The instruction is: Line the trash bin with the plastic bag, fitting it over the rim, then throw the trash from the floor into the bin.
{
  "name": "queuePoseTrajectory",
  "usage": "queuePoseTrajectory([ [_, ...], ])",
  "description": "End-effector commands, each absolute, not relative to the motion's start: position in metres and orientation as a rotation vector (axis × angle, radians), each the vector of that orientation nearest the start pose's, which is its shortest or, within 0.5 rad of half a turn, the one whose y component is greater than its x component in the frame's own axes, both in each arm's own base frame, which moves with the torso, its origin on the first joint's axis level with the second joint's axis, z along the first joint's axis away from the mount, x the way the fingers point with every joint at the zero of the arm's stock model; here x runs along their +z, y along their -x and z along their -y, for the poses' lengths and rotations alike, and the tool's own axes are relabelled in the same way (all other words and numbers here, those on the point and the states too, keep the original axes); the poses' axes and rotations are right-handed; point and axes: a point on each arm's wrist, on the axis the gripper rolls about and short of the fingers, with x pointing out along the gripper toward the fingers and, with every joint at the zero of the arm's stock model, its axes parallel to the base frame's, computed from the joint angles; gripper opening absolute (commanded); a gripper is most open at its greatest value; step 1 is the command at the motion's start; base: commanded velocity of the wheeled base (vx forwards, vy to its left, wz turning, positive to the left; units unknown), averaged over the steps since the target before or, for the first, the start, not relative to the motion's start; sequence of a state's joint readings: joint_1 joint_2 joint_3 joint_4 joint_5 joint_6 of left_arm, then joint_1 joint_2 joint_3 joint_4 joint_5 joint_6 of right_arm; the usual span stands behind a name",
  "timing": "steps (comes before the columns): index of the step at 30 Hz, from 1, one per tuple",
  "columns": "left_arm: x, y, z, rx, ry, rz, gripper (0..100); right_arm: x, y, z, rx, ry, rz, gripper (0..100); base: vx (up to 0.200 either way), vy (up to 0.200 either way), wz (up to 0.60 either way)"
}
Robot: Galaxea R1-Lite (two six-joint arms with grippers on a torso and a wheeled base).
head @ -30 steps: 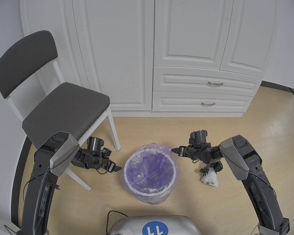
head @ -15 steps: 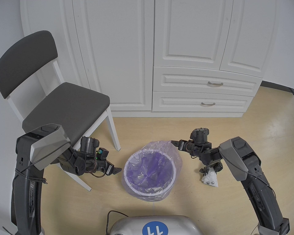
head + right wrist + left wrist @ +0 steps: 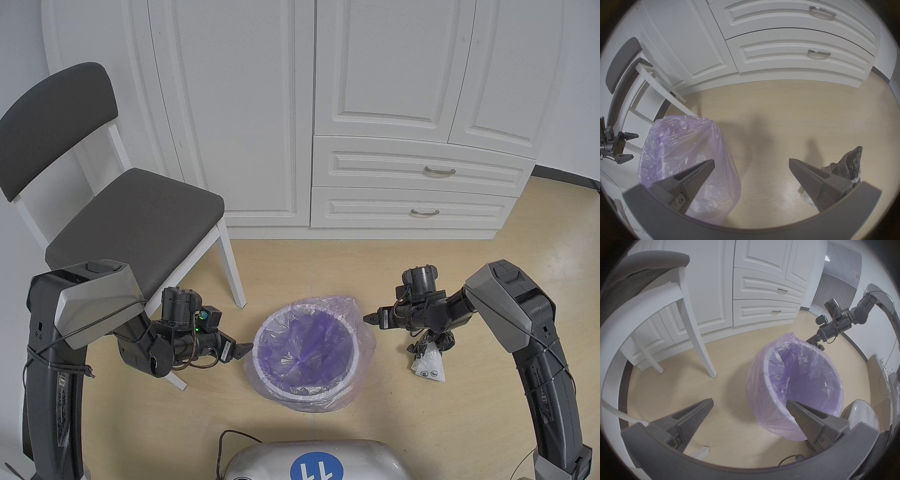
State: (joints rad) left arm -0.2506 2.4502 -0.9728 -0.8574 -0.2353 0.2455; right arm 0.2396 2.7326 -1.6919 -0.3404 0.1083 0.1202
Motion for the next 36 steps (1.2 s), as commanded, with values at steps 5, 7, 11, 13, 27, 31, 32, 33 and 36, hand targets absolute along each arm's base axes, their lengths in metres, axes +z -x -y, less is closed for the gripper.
queuePoseTrajectory([
  [5, -0.034, -0.383, 0.111, -0.551, -0.217, -0.554, 100, -0.094, -0.506, -0.143, 0.312, -0.044, -0.811, 100, 0.0, 0.0, 0.0],
  [7, -0.034, -0.381, 0.11, -0.55, -0.217, -0.535, 100, -0.116, -0.504, -0.144, 0.3, -0.037, -0.891, 100, 0.0, 0.0, 0.0],
  [11, -0.033, -0.378, 0.109, -0.546, -0.218, -0.496, 100, -0.117, -0.5, -0.143, 0.334, -0.047, -0.944, 100, 0.0, 0.0, 0.0],
  [13, -0.032, -0.378, 0.109, -0.545, -0.218, -0.484, 100, -0.117, -0.5, -0.143, 0.343, -0.052, -0.949, 100, 0.0, 0.0, 0.0],
  [27, -0.032, -0.372, 0.106, -0.501, -0.154, -0.44, 100, -0.034, -0.478, -0.12, 0.367, -0.106, -0.899, 100, 0.0, 0.0, 0.0],
  [31, -0.03, -0.368, 0.106, -0.495, -0.128, -0.42, 100, -0.011, -0.469, -0.095, 0.416, -0.133, -0.821, 100, 0.0, 0.0, 0.0],
  [32, -0.03, -0.368, 0.105, -0.493, -0.125, -0.418, 100, -0.007, -0.468, -0.089, 0.415, -0.126, -0.808, 100, 0.0, 0.0, 0.0],
  [33, -0.029, -0.368, 0.105, -0.491, -0.123, -0.416, 100, -0.002, -0.467, -0.085, 0.412, -0.117, -0.798, 100, 0.0, 0.0, 0.0],
  [36, -0.018, -0.367, 0.103, -0.471, -0.112, -0.396, 100, 0.005, -0.458, -0.077, 0.403, -0.09, -0.797, 100, 0.0, 0.0, 0.0],
])
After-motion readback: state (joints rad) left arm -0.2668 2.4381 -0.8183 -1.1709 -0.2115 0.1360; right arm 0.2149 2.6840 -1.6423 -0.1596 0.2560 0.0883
